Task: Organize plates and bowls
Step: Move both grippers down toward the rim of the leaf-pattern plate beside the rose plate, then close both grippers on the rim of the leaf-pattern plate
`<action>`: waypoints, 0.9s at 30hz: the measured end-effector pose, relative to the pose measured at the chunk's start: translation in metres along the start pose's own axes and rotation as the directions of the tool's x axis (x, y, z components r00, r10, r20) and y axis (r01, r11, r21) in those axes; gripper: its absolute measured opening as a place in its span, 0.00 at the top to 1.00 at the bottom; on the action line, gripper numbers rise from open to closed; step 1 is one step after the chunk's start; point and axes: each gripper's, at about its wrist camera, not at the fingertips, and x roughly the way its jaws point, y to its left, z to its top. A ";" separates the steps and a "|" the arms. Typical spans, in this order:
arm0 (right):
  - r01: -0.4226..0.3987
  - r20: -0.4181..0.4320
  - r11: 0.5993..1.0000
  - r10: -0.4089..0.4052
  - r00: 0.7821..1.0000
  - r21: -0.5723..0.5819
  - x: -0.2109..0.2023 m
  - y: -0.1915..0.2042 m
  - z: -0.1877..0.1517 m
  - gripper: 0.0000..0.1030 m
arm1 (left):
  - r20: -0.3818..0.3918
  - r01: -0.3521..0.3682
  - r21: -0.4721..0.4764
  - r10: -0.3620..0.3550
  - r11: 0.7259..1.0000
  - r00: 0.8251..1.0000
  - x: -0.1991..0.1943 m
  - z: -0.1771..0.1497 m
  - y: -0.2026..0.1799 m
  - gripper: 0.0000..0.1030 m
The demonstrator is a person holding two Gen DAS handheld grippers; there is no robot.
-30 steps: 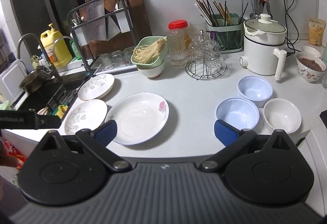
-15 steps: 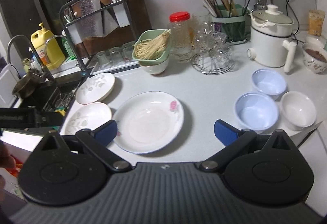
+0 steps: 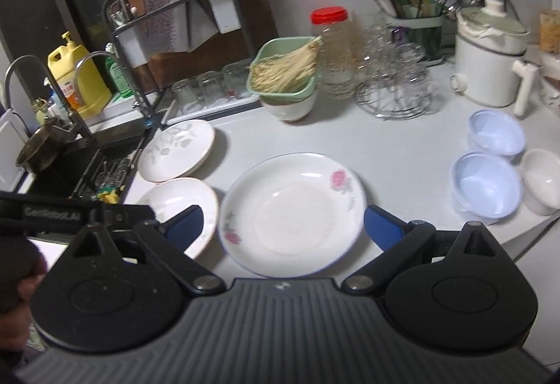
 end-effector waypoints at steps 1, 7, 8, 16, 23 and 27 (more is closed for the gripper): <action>-0.014 -0.004 1.000 0.014 1.000 0.007 0.003 0.003 0.000 0.03 | -0.004 -0.002 0.002 0.002 1.000 1.000 0.003 0.002 0.005 0.02; -0.059 -0.036 0.997 0.061 0.997 0.054 0.030 0.024 0.001 0.03 | -0.043 0.026 -0.017 -0.027 1.000 0.999 0.029 0.016 0.049 0.02; -0.069 -0.042 0.996 0.072 0.997 0.056 0.035 0.028 0.001 0.03 | -0.044 0.022 -0.021 -0.023 1.000 0.999 0.032 0.017 0.055 0.02; -0.056 -0.082 0.998 0.057 0.995 0.022 0.070 0.073 -0.004 0.03 | -0.082 0.080 -0.072 -0.086 0.994 0.993 0.064 0.029 0.116 0.02; -0.022 -0.142 0.992 0.040 0.989 0.126 0.103 0.089 -0.017 0.17 | -0.106 0.108 -0.037 -0.112 0.993 0.988 0.094 0.038 0.155 0.05; 0.017 -0.205 0.981 0.023 0.979 0.191 0.123 0.092 -0.031 0.39 | -0.129 0.120 -0.034 -0.124 0.992 0.984 0.112 0.040 0.171 0.17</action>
